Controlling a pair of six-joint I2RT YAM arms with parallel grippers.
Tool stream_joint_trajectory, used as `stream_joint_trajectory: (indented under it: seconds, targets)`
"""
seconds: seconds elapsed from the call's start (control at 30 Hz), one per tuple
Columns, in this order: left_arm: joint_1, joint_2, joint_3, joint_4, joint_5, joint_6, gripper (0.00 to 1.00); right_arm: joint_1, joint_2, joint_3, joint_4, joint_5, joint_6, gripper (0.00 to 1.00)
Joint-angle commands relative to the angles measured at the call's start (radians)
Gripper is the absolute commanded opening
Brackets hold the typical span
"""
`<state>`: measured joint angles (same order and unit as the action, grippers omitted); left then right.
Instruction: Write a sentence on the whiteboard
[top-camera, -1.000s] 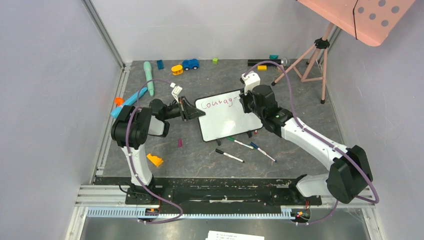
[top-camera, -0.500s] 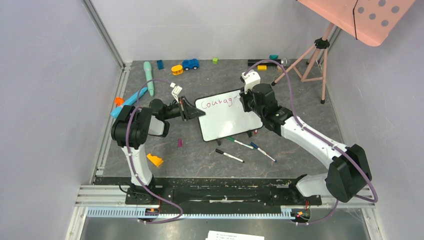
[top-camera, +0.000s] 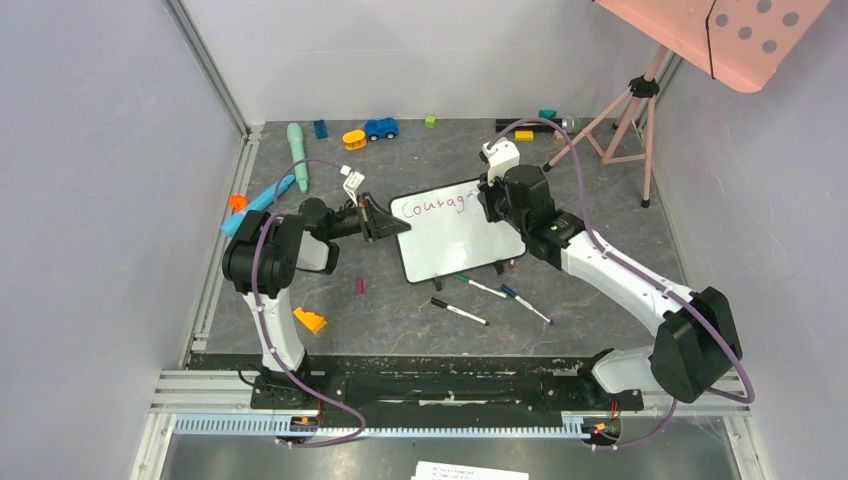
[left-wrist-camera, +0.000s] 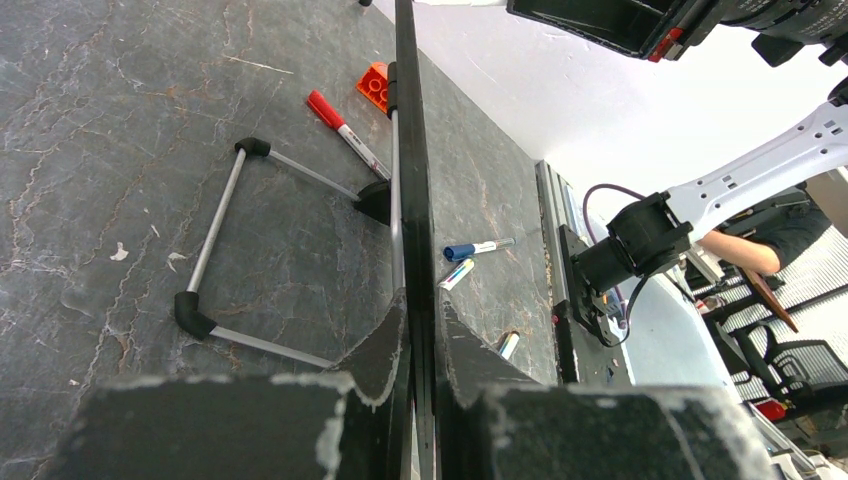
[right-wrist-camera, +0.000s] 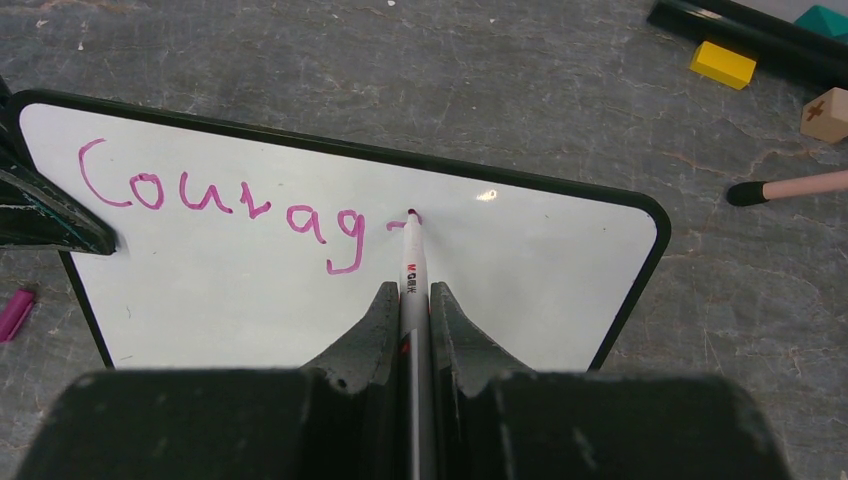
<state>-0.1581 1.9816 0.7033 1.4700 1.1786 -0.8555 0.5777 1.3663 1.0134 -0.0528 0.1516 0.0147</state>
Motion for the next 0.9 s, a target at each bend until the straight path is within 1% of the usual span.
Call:
stream_joint_trajectory:
  seconds: [0.0, 0.33, 0.67, 0.87]
  targets:
    - [-0.006, -0.003, 0.023, 0.087, 0.036, -0.001, 0.02, -0.005, 0.017, 0.034, 0.038, -0.03, 0.0, 0.0]
    - [-0.006, -0.003, 0.022, 0.087, 0.037, -0.001, 0.02, -0.006, -0.001, -0.001, 0.034, -0.056, 0.002, 0.0]
    - [-0.006, -0.003, 0.022, 0.087, 0.037, -0.001, 0.02, -0.006, -0.036, -0.072, 0.023, -0.046, 0.003, 0.0]
    - [-0.006, -0.003, 0.023, 0.087, 0.037, -0.001, 0.02, -0.006, -0.048, -0.082, 0.012, -0.011, -0.005, 0.0]
